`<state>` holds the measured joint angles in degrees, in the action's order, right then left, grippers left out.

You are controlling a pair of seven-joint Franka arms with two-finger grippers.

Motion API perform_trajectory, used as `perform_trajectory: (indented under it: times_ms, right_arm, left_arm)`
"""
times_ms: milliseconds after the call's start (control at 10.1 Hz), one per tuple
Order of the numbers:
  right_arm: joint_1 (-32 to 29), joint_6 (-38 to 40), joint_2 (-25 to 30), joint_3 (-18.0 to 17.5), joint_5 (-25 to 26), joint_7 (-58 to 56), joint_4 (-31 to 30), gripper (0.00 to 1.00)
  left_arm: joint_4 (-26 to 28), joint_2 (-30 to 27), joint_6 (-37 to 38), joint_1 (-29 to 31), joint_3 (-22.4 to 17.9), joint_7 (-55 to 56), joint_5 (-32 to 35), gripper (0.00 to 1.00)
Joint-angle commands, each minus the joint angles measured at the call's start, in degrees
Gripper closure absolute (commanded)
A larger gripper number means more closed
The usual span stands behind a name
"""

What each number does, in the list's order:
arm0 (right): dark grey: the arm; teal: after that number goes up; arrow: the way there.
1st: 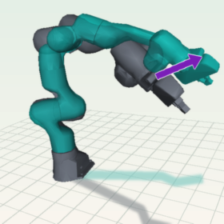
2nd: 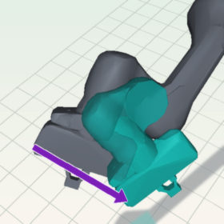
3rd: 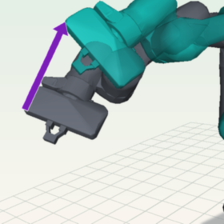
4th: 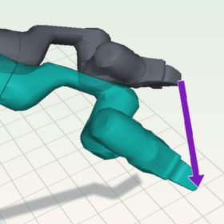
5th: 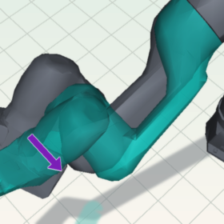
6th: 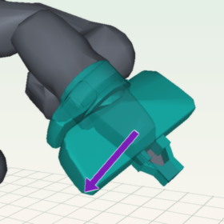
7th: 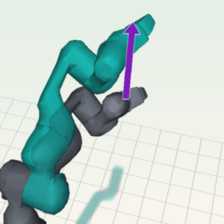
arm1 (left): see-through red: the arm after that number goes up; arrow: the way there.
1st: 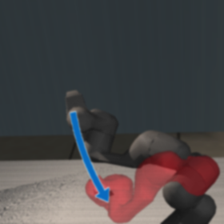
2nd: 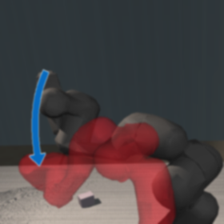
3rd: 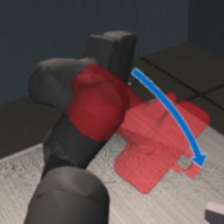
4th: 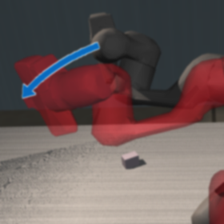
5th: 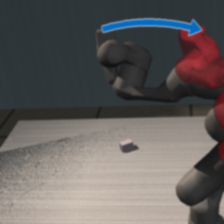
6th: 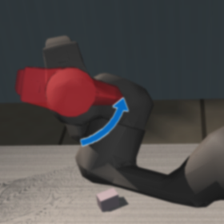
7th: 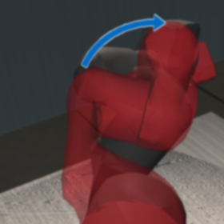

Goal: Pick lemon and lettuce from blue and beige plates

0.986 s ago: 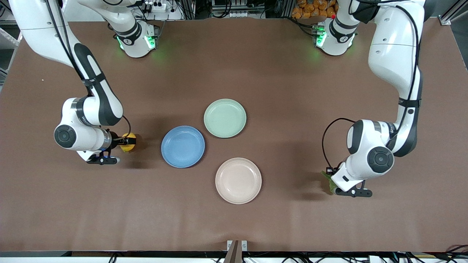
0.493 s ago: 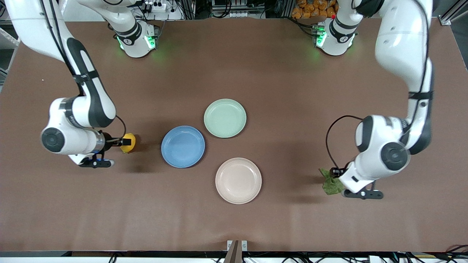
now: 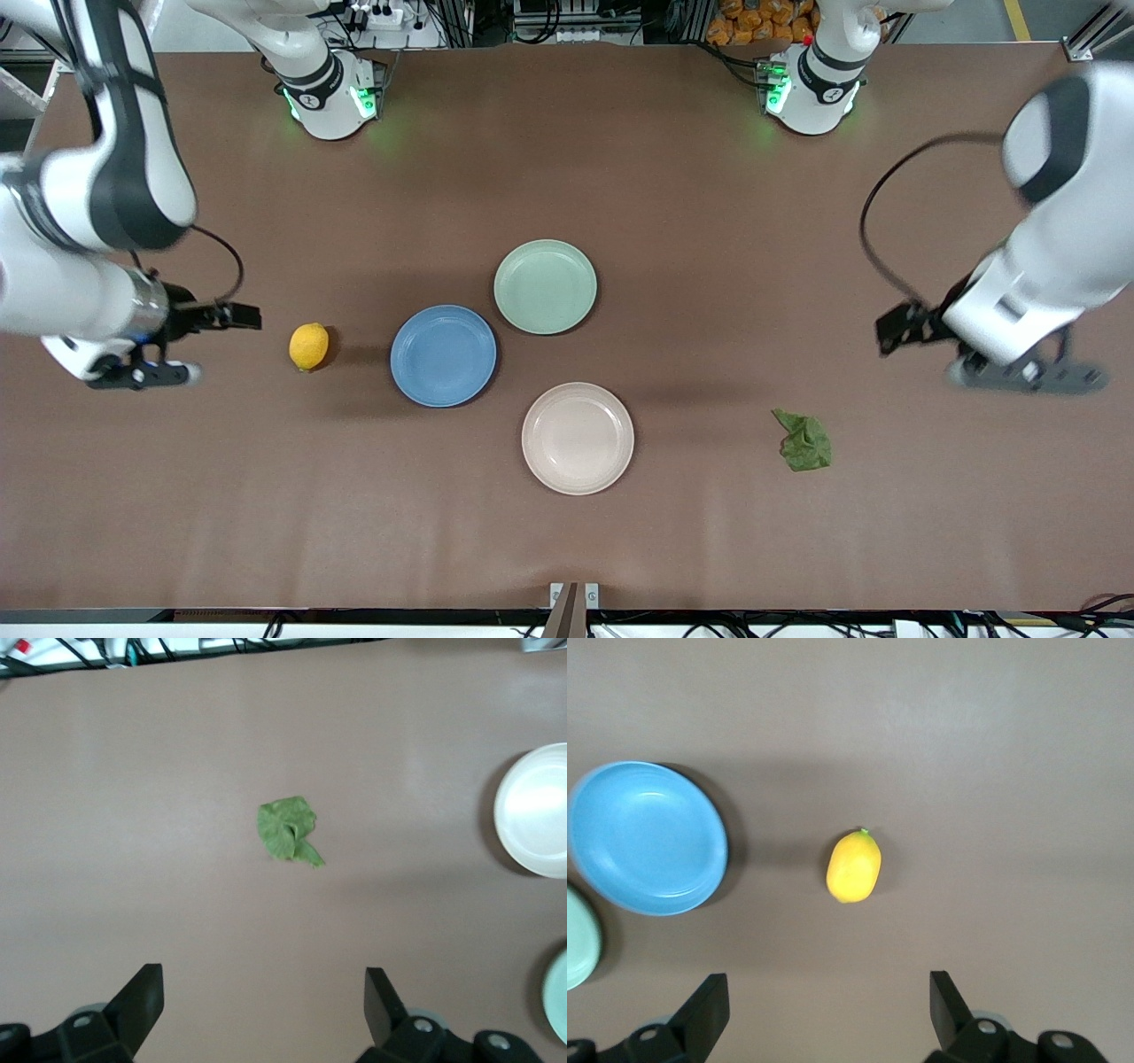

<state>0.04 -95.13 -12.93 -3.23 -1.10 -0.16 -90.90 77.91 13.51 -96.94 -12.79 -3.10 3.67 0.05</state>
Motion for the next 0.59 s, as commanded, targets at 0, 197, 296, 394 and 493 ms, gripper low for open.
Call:
perform_trajectory:
  times_ms: [0,197,296,394,493]
  right_arm:
    - [-0.2,1.7,8.3,-0.5,0.3,-0.9,-2.0,0.0]
    - [-0.2,1.6,8.9,-0.6,0.6,-0.9,0.4,0.0]
    - [-0.3,1.8,8.8,-0.5,0.6,-0.8,2.9,0.0]
    - [-0.2,3.9,8.7,-0.5,0.9,-0.7,3.0,0.0]
    - [-0.2,4.5,8.7,-0.7,2.8,-0.6,3.3,0.0]
  left_arm:
    - [2.7,-6.9,4.1,0.2,0.3,-0.5,1.1,0.0]
    - [3.1,-10.2,7.7,1.5,0.5,-0.5,0.6,0.0]
    - [3.1,-10.7,8.3,2.2,1.7,-0.4,0.6,0.0]
    - [3.1,-11.4,9.4,3.7,2.3,-0.5,0.7,0.0]
    - [3.3,-11.7,9.8,5.9,4.7,-0.5,0.7,0.0]
